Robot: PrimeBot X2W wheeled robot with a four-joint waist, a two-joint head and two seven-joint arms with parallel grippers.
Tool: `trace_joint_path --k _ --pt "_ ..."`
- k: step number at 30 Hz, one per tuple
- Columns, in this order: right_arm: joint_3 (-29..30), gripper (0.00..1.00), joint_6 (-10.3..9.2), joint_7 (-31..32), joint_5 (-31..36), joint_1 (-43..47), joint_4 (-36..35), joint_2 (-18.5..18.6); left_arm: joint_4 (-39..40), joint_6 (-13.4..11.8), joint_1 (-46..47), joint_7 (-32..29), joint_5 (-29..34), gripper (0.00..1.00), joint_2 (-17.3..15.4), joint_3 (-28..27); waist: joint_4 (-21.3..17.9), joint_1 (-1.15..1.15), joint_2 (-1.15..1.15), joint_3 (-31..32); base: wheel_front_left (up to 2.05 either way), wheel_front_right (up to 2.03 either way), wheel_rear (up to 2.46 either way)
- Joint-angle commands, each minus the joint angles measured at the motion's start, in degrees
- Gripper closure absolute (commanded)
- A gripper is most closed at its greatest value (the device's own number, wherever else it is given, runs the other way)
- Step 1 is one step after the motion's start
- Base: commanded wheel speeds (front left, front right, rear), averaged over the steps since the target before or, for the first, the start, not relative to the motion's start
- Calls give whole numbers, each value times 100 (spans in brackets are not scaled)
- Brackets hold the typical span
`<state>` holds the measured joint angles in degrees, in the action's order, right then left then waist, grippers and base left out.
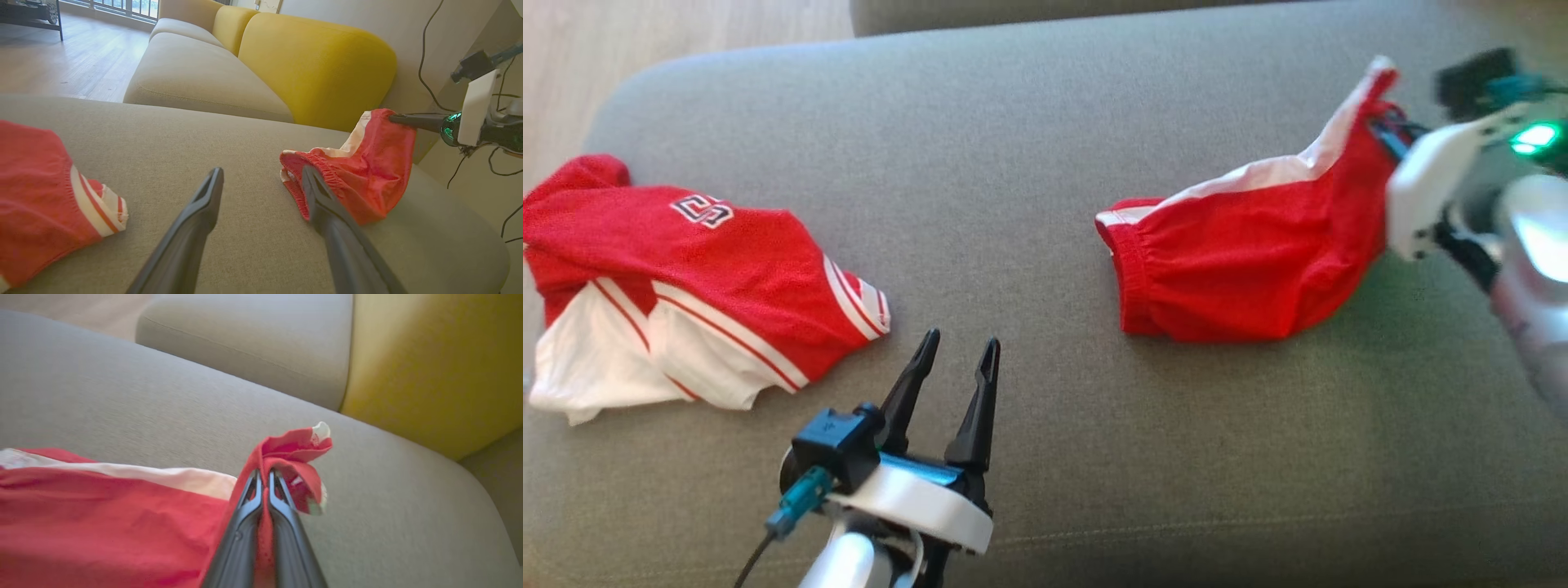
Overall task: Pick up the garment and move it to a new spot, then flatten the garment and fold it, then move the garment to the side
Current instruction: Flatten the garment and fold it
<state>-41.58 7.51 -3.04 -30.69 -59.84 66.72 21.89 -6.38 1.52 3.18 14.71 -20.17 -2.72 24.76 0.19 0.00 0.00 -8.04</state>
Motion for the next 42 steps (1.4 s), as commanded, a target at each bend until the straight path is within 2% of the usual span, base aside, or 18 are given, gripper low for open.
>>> trace_joint_path --k 1,9,17,18,19,20,25,30,34,35,36,37,38,39,42 --pt "-116 100 -2 -20 98 -116 -262 -114 152 -18 46 29 43 0 -16 -192 58 0 0 107 0 0 0" --pt "-485 100 -2 267 377 377 -1236 -560 184 -34 -138 29 36 0 -16 -180 228 0 0 274 0 0 0" --pt "-1011 100 -2 1170 542 1426 -2712 -762 227 -40 -194 29 48 0 -16 -185 302 0 0 237 0 0 0" --pt "-1021 83 -2 1249 591 1530 -2854 -743 227 -40 -183 29 47 0 -16 -167 315 0 0 229 0 0 0" --pt "-1013 36 -2 1313 633 1632 -2999 -722 229 -41 -168 29 44 0 -16 -147 331 0 0 221 0 0 0" --pt "-961 0 -2 1354 637 1737 -3151 -710 234 -44 -155 29 40 0 -16 -133 342 0 0 215 0 0 0" --pt "-255 0 -2 1322 755 2196 -4081 -575 266 -92 -156 29 35 0 -16 -161 343 0 0 186 0 0 0" --pt "1152 0 -2 1290 1089 2853 -5008 -449 372 -151 -204 29 30 0 -16 -244 279 0 0 203 0 0 0" --pt "2240 0 -2 1470 1620 3384 -5289 -474 430 -160 -196 29 58 0 -16 -235 241 0 0 203 0 0 0" --pt "2432 5 -2 1528 1712 3485 -5295 -512 435 -157 -189 29 69 0 -16 -226 236 0 0 201 0 0 0" --pt "2594 54 -2 1574 1814 3558 -5278 -536 436 -156 -182 29 75 0 -16 -214 238 0 0 197 0 0 0" --pt "2594 54 -2 1574 1814 3558 -5278 -536 436 -156 -182 29 75 0 -16 -214 238 0 0 197 0 0 0" --pt "2737 97 -2 1603 1887 3602 -5235 -569 436 -153 -172 29 82 0 -16 -201 244 0 0 190 0 0 0" --pt "2853 100 -2 1636 1937 3620 -5155 -603 435 -151 -162 29 87 0 -16 -188 252 0 0 184 0 0 0" --pt "3068 100 -2 1664 2113 3461 -4791 -641 416 -136 -117 29 92 0 -16 -128 317 0 0 141 0 0 0"
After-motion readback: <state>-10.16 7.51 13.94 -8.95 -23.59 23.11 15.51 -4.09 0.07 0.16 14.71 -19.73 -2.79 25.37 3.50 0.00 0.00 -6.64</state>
